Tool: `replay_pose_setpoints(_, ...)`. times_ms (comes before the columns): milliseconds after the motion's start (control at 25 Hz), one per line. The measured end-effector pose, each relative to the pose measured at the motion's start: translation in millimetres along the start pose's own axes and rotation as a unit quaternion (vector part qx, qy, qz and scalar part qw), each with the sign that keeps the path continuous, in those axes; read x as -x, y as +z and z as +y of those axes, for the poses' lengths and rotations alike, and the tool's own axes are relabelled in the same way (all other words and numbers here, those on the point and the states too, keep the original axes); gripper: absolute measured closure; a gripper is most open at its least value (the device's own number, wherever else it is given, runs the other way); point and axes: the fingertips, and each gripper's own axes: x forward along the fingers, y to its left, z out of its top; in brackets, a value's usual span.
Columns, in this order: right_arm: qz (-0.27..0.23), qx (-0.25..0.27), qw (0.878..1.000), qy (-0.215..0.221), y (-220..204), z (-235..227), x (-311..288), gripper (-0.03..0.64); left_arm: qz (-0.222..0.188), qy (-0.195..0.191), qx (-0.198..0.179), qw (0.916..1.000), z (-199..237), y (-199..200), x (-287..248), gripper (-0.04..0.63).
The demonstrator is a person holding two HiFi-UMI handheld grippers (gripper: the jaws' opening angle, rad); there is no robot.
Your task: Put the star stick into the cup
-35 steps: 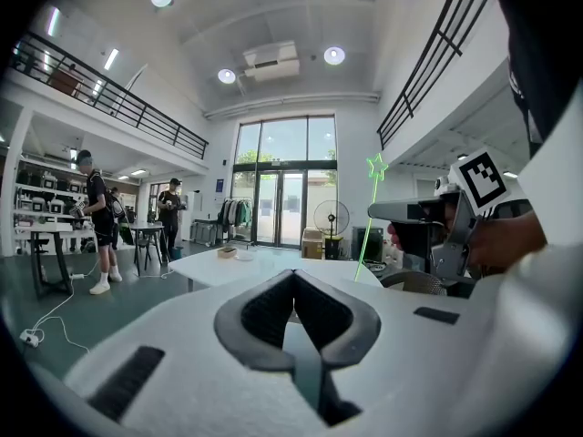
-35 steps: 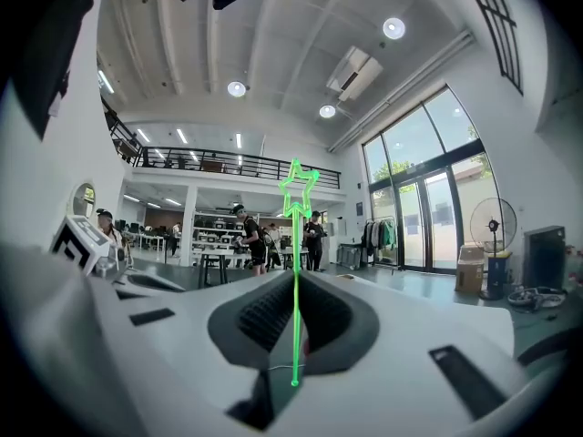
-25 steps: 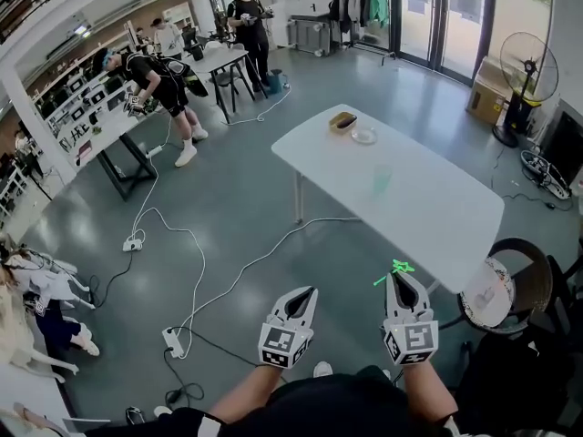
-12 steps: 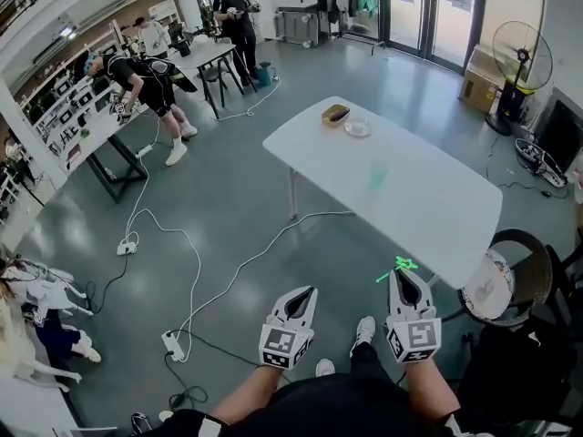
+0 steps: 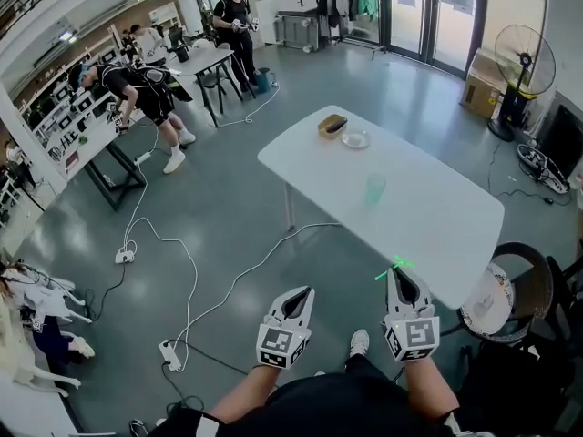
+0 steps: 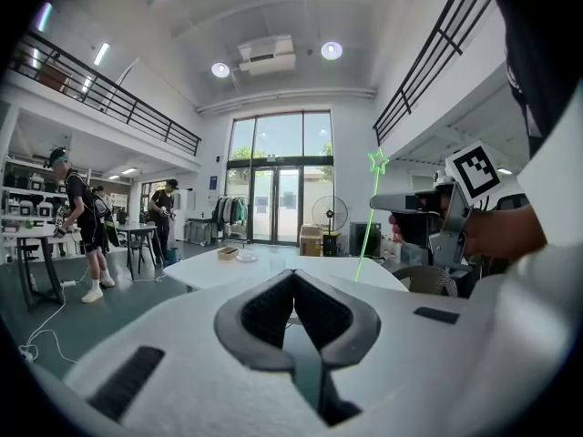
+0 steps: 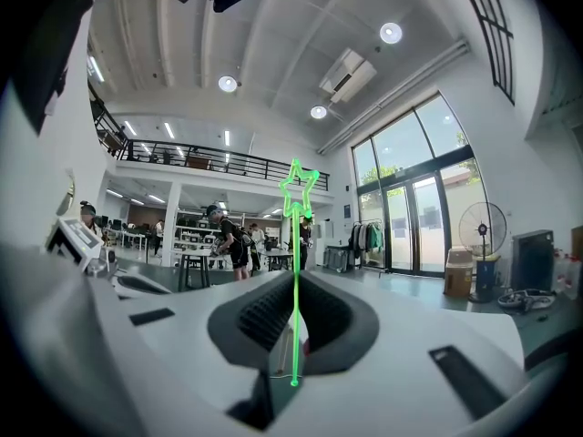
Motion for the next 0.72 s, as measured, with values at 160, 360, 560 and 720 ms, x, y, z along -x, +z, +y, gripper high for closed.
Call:
replay_pose_setpoints(160, 0.000, -0.003, 1.000, 0.000, -2.5, -27.4, -22.1, 0.597, 0.002, -0.001, -0.001, 1.0000, 1.6, 6.0, -36.1, 0.584)
replay_pose_setpoints(360, -0.001, -0.003, 1.000, -0.001, 0.0, -61.1, -48.4, 0.597, 0.002, -0.005, -0.005, 1.0000, 2.1, 19.9, -78.7, 0.584)
replay_pose_setpoints(560, 0.002, -0.007, 1.000, 0.000, -1.8, -89.7, -68.4, 0.597, -0.001, -0.004, -0.011, 0.9999, 0.8, 32.5, -111.5, 0.584)
replay_pose_setpoints(720, 0.003, -0.010, 1.000, 0.003, -4.8, -113.8, -87.7, 0.597, 0.002, 0.000, -0.013, 0.9999, 1.8, 36.6, -139.6, 0.584)
